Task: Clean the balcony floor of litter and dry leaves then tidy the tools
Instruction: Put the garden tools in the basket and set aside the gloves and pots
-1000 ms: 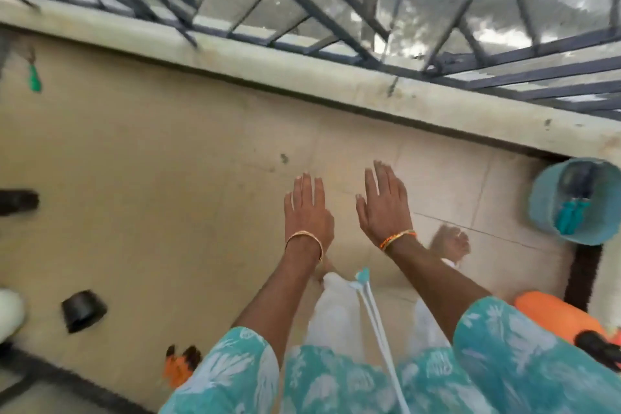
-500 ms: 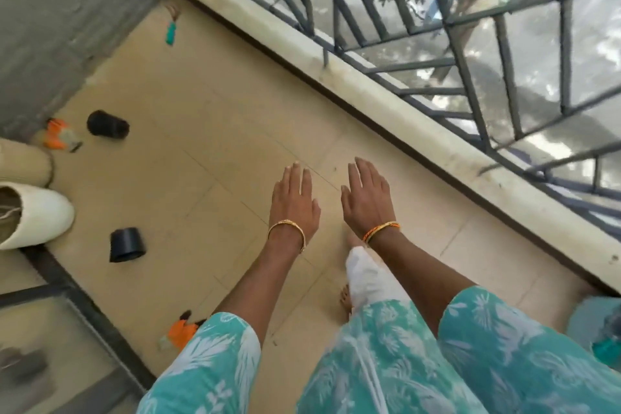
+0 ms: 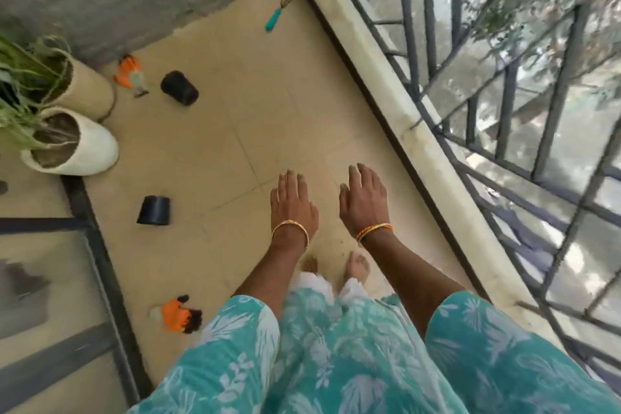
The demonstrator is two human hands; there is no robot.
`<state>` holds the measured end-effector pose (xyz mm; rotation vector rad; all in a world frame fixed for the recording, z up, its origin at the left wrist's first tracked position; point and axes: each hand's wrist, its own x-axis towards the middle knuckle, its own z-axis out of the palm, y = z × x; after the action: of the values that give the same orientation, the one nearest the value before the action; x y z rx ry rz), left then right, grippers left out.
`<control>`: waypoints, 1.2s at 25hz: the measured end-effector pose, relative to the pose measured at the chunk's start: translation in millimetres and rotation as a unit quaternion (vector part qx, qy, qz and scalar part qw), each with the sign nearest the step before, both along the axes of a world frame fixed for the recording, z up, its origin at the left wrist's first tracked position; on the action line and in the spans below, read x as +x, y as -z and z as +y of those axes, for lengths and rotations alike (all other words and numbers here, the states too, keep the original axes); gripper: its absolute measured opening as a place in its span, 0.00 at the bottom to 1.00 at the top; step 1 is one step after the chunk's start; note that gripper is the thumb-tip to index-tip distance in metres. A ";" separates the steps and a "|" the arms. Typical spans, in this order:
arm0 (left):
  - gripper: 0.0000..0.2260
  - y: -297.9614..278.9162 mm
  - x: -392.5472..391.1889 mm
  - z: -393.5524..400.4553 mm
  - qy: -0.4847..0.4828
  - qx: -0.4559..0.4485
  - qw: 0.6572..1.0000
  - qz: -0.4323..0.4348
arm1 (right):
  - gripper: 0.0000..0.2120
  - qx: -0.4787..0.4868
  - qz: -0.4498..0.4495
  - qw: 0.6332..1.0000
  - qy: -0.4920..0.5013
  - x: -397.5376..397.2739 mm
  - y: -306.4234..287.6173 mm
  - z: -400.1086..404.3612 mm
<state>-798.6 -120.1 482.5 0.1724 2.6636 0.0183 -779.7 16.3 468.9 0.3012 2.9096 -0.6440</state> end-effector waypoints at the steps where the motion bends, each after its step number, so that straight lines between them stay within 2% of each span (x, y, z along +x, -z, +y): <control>1: 0.29 0.6 -21.9 -6.0 -0.021 0.006 1.000 0.003 | 0.21 0.002 -0.001 1.000 -0.018 -27.3 -1.1 -4.3; 5: 0.29 0.3 -116.1 -34.0 -0.057 0.013 0.998 0.013 | 0.21 0.019 0.023 0.998 -0.055 -131.5 0.7 -25.0; 14: 0.25 -18.6 -343.9 -100.9 0.025 0.071 0.997 0.029 | 0.22 -0.037 0.017 0.998 0.055 -343.0 -0.4 -78.1; 17: 0.23 -7.5 -417.9 -110.2 0.018 0.090 0.995 0.044 | 0.22 -0.044 0.025 0.997 0.064 -419.1 14.5 -80.6; 20: 0.20 18.6 -493.0 -112.4 -0.007 0.096 0.994 0.055 | 0.18 -0.033 0.000 0.999 0.042 -495.6 35.8 -81.0; 22: 0.22 37.3 -546.8 -109.8 -0.044 0.099 0.994 0.031 | 0.13 -0.033 -0.037 0.998 0.042 -552.7 56.5 -80.3; 26: 0.18 85.1 -629.9 -111.5 -0.076 0.151 0.985 -0.026 | 0.15 -0.008 -0.080 0.997 -0.001 -653.3 110.1 -82.5; 30: 0.18 151.9 -709.4 -121.2 -0.105 0.187 0.977 0.017 | 0.15 0.019 -0.092 0.995 -0.041 -744.4 180.3 -97.8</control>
<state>-1508.0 -241.4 330.6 0.0105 2.6744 0.5907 -1524.1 -81.6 288.6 0.2306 2.7438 -0.5180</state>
